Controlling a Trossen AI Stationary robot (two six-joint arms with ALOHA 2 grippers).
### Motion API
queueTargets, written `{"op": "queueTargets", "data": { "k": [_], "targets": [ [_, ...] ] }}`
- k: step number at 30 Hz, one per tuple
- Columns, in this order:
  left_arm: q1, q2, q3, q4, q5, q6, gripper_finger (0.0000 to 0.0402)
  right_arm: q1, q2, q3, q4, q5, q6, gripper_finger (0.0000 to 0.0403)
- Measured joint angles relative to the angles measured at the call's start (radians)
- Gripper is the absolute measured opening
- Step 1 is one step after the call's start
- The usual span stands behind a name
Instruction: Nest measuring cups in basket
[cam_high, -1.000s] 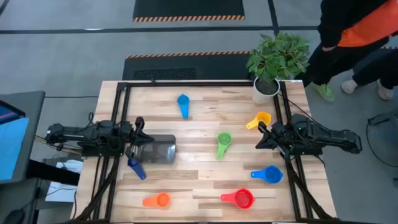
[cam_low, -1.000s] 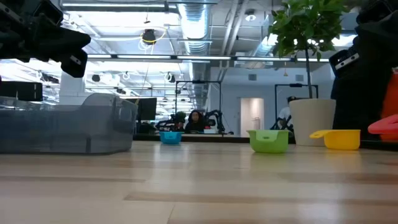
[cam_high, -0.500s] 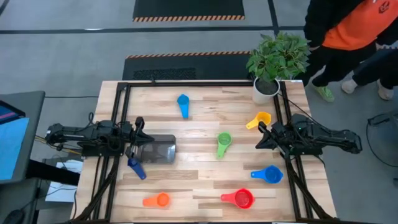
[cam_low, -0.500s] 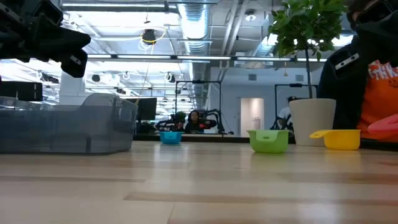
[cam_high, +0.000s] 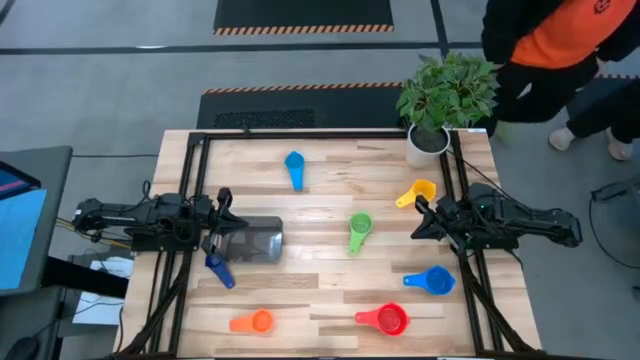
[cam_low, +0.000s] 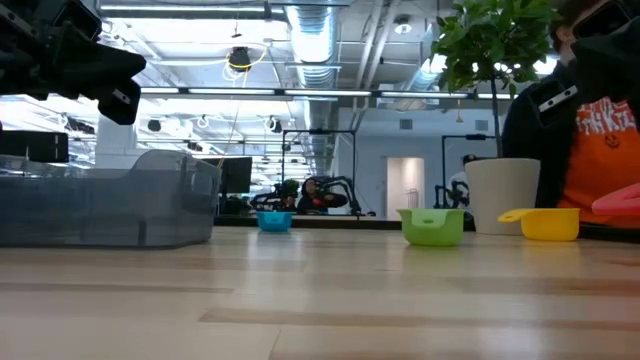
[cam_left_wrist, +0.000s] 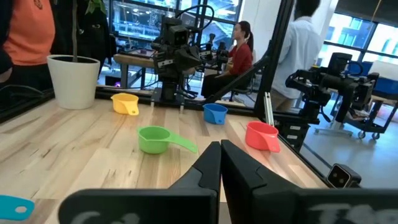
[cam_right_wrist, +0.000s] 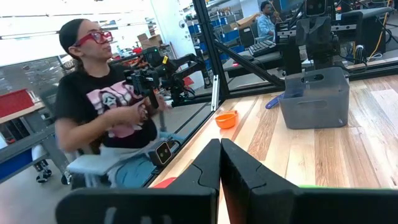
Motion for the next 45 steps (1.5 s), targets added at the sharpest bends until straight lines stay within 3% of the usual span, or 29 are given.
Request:
{"op": "queueTargets", "data": {
  "k": [29, 45],
  "targets": [
    [0.0, 0.0, 0.0, 0.001, -0.039, 0.028, 0.0, 0.0, 0.0, 0.0, 0.0, 0.0, 0.0, 0.0037],
    [0.0, 0.0, 0.0, 0.015, -0.249, 0.179, 0.0, -0.002, 0.0, 0.0, 0.004, 0.007, -0.001, 0.0037]
  ]
}}
